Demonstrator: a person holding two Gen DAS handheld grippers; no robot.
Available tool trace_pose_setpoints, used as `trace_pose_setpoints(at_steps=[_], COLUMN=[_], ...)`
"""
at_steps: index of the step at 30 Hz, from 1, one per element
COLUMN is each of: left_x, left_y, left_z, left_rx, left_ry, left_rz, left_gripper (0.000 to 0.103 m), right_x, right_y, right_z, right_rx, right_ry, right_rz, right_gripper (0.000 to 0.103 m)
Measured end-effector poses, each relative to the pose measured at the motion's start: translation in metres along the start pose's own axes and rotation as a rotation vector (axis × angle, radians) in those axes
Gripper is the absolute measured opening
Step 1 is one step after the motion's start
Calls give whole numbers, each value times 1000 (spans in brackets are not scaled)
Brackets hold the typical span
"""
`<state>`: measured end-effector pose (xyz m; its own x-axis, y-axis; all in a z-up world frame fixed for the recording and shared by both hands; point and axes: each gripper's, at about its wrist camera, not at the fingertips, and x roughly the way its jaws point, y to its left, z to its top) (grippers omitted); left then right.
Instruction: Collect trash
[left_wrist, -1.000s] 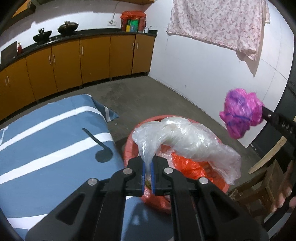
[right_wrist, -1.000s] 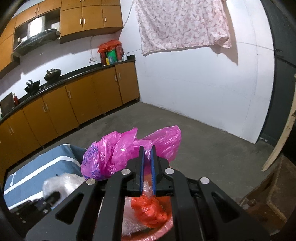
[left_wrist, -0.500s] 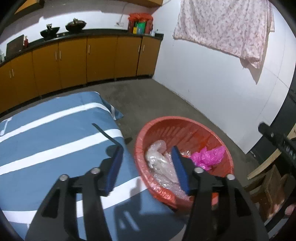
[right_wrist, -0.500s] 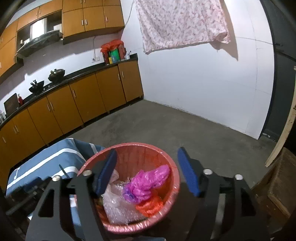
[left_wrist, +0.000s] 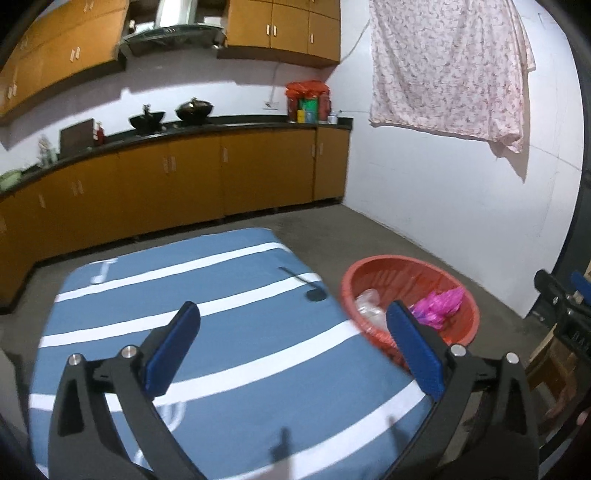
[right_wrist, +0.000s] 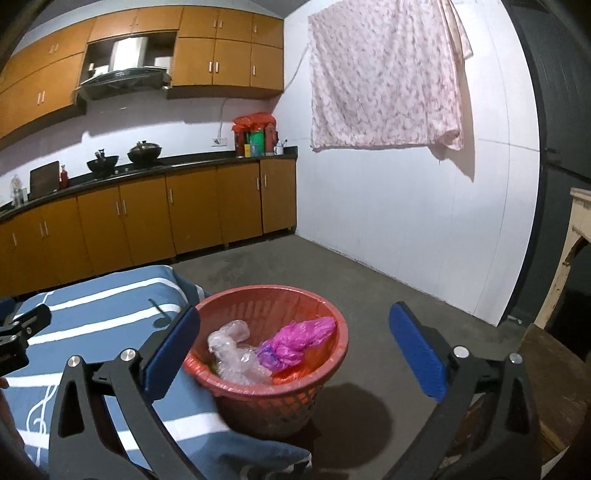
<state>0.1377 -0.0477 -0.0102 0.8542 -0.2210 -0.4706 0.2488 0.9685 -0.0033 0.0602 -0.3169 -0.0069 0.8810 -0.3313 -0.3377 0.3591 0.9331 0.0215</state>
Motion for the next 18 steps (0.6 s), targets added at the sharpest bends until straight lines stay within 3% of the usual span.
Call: trace_pose_setpoints(at_steps=[10, 18], left_x=[-69, -104], left_y=[35, 38], left_z=[-30, -52], left_rx=[-84, -54], left_ry=[-47, -57], left_rz=[138, 205], left_gripper=[99, 99], right_x=[-51, -76], right_y=[28, 46], right_z=[-13, -27], right_rx=[-68, -90], right_ry=[-14, 1], right_rz=[96, 155], right_gripper=[101, 101])
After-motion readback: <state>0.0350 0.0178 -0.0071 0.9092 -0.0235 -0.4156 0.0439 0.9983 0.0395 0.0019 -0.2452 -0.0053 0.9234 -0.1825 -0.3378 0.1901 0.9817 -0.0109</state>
